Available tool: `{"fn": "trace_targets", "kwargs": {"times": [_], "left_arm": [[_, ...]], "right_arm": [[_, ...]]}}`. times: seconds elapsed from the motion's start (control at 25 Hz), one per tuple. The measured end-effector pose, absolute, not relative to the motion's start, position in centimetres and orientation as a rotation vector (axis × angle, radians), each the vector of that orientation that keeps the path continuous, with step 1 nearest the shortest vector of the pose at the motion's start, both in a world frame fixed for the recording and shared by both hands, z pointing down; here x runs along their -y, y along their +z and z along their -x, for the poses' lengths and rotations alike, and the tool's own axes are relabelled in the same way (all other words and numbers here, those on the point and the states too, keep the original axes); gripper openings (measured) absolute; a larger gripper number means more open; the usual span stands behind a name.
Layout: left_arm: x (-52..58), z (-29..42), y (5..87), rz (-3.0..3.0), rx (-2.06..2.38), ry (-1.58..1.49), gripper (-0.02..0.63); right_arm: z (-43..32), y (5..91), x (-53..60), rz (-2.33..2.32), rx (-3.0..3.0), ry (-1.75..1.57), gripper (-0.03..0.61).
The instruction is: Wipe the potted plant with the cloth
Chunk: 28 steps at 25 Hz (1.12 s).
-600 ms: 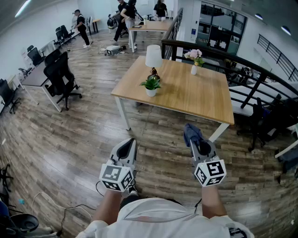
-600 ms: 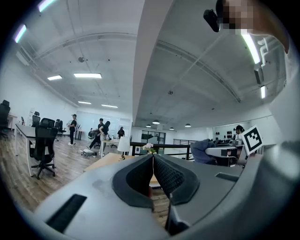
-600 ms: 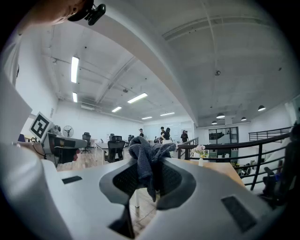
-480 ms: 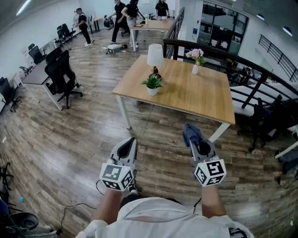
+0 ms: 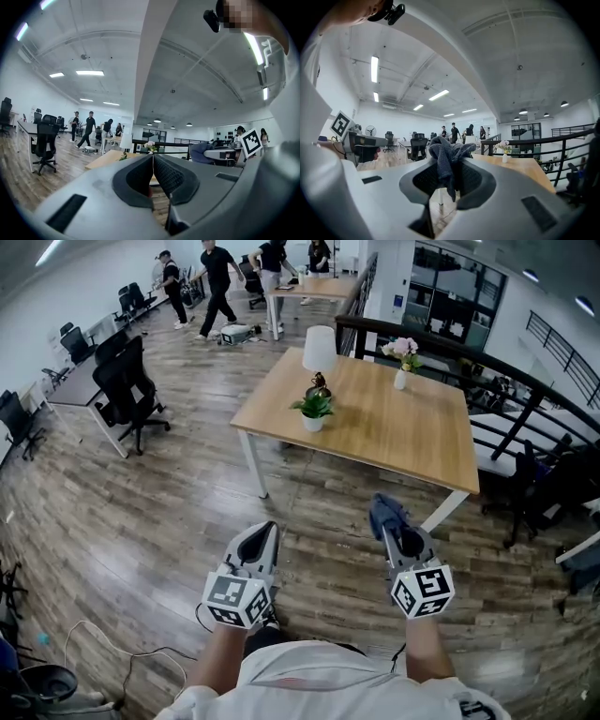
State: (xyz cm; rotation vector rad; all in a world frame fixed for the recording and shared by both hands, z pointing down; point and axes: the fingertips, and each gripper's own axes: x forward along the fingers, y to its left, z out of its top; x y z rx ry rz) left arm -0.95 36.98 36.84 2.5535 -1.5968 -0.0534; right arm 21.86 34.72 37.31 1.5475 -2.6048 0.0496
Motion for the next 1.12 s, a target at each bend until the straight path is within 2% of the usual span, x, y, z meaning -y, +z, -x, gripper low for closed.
{"fn": "trace_targets", "kwargs": {"times": [0.4, 0.88, 1.12], "left_arm": [[-30.7, 4.7, 37.9, -2.564, 1.53, -0.035, 0.017], [-18.7, 13.4, 38.0, -2.641, 1.366, -0.049, 0.017], [-15.5, 15.1, 39.7, -2.617, 1.296, -0.037, 0.017]], "right_arm": [[-17.6, 37.7, -29.2, -1.561, 2.612, 0.081, 0.137], [-8.7, 36.9, -19.9, -1.692, 2.51, 0.078, 0.138], [-7.8, 38.1, -17.4, -1.728, 2.445, 0.134, 0.138]]}}
